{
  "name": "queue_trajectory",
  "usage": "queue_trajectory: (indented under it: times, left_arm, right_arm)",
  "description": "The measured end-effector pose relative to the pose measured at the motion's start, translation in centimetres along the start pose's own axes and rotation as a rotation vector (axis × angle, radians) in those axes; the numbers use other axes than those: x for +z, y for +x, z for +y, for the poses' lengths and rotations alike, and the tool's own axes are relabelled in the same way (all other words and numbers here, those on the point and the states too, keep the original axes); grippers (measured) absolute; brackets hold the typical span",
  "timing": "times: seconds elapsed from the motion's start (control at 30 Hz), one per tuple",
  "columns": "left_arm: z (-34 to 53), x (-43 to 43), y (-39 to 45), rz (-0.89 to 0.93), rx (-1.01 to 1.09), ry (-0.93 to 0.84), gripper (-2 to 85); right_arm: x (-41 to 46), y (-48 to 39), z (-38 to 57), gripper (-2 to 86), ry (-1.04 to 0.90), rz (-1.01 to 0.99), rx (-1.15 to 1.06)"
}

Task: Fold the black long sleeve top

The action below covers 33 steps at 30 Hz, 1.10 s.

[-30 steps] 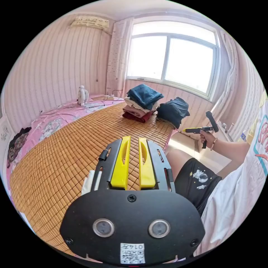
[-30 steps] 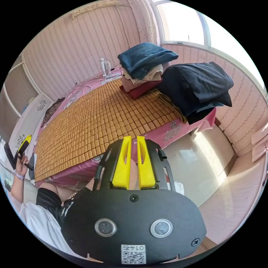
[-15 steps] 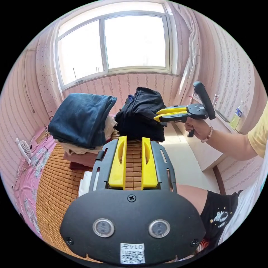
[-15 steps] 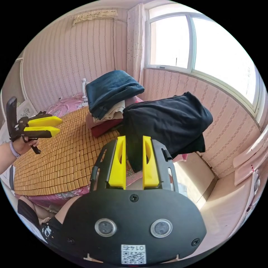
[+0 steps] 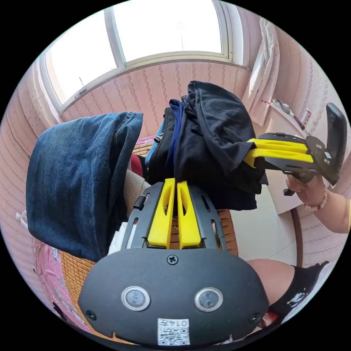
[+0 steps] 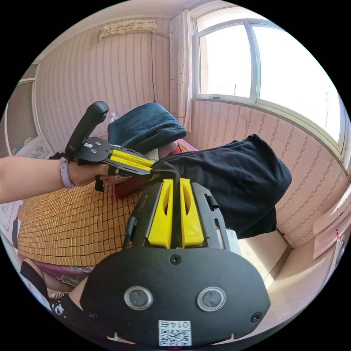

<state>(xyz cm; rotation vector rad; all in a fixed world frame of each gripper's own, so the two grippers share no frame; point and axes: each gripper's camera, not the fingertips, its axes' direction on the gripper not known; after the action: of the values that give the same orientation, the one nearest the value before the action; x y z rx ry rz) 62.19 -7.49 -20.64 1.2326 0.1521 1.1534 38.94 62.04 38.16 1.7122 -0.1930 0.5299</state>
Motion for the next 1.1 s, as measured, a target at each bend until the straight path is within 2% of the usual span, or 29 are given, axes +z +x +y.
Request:
queue_trajectory:
  times: [0.03, 0.13, 0.27, 0.33, 0.57, 0.73, 0.83, 1.0, 1.1]
  left_arm:
    - [0.1, -0.5, 0.3, -0.061, -0.013, 0.014, -0.1]
    - [1.3, -3.4, 1.9, -0.048, 0.106, 0.103, -0.7]
    - [3.6, -8.2, 2.7, -0.060, 0.145, 0.172, -0.8]
    - [5.7, -11.3, 2.2, -0.051, 0.097, 0.204, -0.8]
    - [17.8, -19.9, 2.2, -0.043, -0.085, 0.260, 1.9]
    - [27.0, -31.5, 2.4, -0.273, -0.181, 0.424, 10.6]
    - [33.0, -37.9, -0.9, -0.414, -0.301, 0.411, 8.8]
    - [45.1, -48.4, -7.3, -0.494, -0.595, 0.444, 5.3]
    - [52.3, -53.6, -8.7, -0.548, -0.690, 0.470, 5.1]
  right_arm:
    - [-0.5, 0.2, 0.0, 2.5, -0.002, -0.008, 0.000]
    - [-3.9, 0.9, 0.0, 1.9, 0.030, -0.029, -0.005]
    - [-11.4, 1.4, 0.2, 1.5, 0.172, -0.109, 0.034]
    - [-14.7, 1.6, 0.4, 1.4, 0.226, -0.152, 0.066]
    - [-24.8, 0.2, -0.5, 1.0, 0.457, -0.544, 0.112]
    - [-23.5, -9.0, -5.0, 0.8, 0.395, -0.826, -0.016]
    - [-21.5, -16.4, -7.6, 0.6, 0.325, -1.012, -0.116]
    - [-17.7, -27.0, -12.0, 0.4, 0.302, -1.261, -0.151]
    - [-16.2, -31.5, -12.4, 0.6, 0.317, -1.317, -0.142]
